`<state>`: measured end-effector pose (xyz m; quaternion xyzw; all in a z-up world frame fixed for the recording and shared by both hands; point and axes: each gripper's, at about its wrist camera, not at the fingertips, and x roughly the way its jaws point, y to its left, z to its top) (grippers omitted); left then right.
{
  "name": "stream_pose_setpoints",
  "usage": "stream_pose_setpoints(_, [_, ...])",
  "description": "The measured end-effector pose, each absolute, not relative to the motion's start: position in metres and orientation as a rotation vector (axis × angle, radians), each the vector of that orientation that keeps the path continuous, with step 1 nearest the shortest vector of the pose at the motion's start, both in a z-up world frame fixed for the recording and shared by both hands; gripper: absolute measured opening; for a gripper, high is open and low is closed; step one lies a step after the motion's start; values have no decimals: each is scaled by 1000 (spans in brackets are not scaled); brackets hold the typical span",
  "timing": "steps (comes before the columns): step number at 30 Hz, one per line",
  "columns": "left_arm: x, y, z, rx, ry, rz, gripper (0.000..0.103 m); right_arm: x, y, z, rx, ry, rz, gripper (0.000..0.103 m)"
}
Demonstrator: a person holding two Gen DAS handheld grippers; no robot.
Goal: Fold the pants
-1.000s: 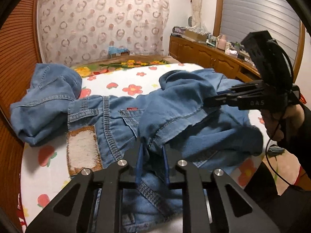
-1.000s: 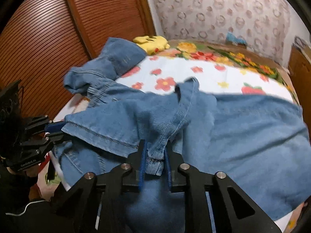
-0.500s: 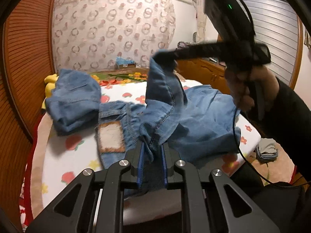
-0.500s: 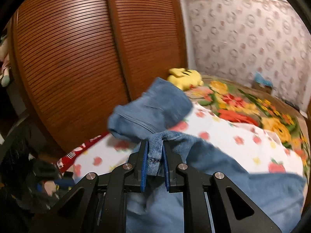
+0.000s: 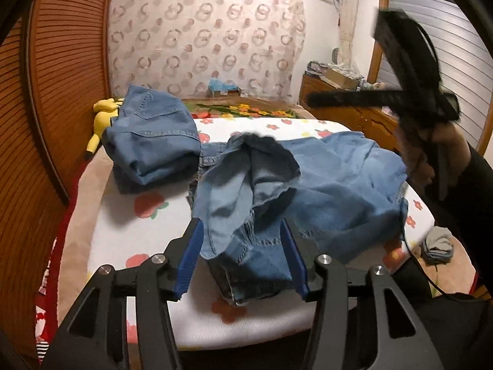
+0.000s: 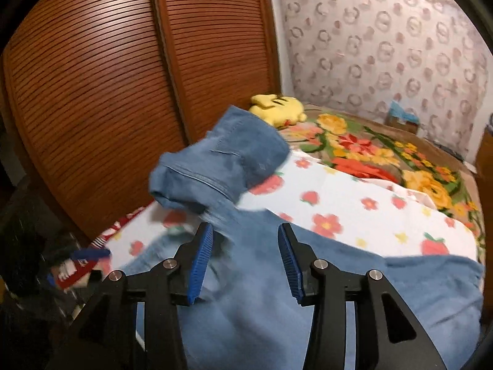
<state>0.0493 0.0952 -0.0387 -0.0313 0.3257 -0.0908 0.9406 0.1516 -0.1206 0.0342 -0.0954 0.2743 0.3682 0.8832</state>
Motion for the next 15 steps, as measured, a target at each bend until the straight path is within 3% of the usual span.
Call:
stream_pose_setpoints(13, [109, 62, -46, -23, 714, -240, 53, 135, -185, -31, -197, 678, 578, 46])
stream_pose_setpoints(15, [122, 62, -49, -17, 734, -229, 53, 139, -188, -40, -196, 699, 558, 52])
